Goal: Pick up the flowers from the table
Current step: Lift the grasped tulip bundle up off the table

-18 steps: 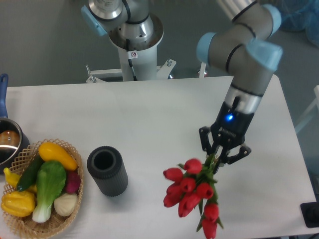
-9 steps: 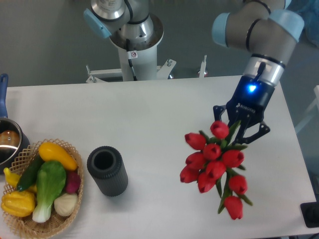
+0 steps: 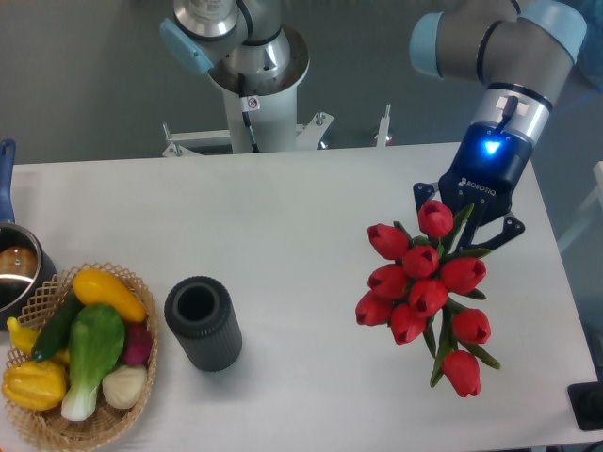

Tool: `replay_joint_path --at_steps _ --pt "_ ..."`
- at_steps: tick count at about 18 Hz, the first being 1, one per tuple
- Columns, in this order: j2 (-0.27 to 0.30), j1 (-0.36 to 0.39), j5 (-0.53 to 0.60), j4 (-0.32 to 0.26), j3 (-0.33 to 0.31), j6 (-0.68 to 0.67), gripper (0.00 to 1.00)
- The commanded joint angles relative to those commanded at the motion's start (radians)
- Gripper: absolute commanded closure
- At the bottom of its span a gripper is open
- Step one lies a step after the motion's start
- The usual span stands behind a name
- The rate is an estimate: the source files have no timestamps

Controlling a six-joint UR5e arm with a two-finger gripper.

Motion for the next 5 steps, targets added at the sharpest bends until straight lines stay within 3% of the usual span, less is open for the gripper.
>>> replay_joint_path --at_steps 5 --pt "0.000 0.009 -0.026 0.000 -0.006 -0.009 0.76"
